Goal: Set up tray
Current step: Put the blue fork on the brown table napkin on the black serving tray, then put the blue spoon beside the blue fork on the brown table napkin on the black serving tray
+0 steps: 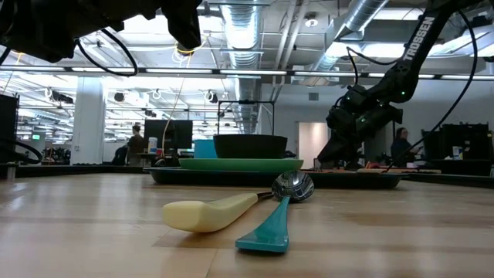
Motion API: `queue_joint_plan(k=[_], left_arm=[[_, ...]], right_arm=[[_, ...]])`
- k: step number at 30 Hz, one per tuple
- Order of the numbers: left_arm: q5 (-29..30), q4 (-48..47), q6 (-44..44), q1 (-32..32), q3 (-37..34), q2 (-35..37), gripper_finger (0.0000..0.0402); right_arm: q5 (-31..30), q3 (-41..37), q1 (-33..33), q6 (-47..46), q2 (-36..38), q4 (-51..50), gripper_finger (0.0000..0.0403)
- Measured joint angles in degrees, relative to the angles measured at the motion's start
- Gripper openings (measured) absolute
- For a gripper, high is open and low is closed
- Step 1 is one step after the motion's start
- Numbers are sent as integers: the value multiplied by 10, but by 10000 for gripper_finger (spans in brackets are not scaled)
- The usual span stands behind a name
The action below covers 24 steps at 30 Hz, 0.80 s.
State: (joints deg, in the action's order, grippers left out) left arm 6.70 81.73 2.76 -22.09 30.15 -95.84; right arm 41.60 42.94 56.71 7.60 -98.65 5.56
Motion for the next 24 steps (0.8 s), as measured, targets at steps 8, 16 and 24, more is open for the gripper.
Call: queue_joint_plan(k=[8, 16, 24], left_arm=[[0, 0, 0, 0, 0, 0, 142], [0, 0, 12, 0, 0, 0, 142], [11, -28, 48, 0, 0, 0, 142]], right_arm=[[0, 0, 0, 0, 0, 0, 56], [1, 0, 0, -8, 0, -10, 56], [3, 0, -4, -35, 50, -15, 56]])
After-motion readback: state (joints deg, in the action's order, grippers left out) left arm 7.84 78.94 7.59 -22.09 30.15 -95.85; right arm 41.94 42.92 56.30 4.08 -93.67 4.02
